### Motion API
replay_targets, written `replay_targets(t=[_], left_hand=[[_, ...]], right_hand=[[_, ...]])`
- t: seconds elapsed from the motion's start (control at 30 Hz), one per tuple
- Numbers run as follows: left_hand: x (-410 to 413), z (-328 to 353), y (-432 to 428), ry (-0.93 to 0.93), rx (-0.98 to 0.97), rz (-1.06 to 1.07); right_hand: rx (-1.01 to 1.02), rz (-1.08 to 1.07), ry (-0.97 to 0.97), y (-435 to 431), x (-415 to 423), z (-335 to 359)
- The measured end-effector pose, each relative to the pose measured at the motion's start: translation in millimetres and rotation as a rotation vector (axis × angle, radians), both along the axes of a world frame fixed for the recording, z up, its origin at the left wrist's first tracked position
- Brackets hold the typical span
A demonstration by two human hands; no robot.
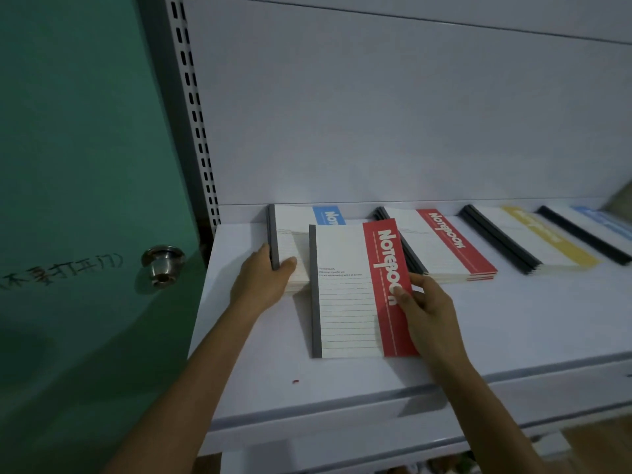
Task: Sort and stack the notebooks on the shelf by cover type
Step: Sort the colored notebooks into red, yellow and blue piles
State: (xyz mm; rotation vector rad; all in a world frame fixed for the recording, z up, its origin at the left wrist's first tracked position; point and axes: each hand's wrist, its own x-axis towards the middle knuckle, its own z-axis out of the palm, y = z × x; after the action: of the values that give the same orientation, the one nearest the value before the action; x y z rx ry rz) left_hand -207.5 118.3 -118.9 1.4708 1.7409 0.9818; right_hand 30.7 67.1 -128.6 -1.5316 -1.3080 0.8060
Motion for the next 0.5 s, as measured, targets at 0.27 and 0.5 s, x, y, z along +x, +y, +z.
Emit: replay_targets(t=[0.27, 0.5], left_hand=[[8.0, 28.8, -29.7, 0.453, 0.304, 0.251], [26.0, 50.2, -54.9, 0.240, 0.681, 0.188]], right_hand=[[0.019, 0.019, 0.096, -2.9, 1.1, 0.1], [0.057, -0.112, 0.348, 6.2, 31.9, 18.8]])
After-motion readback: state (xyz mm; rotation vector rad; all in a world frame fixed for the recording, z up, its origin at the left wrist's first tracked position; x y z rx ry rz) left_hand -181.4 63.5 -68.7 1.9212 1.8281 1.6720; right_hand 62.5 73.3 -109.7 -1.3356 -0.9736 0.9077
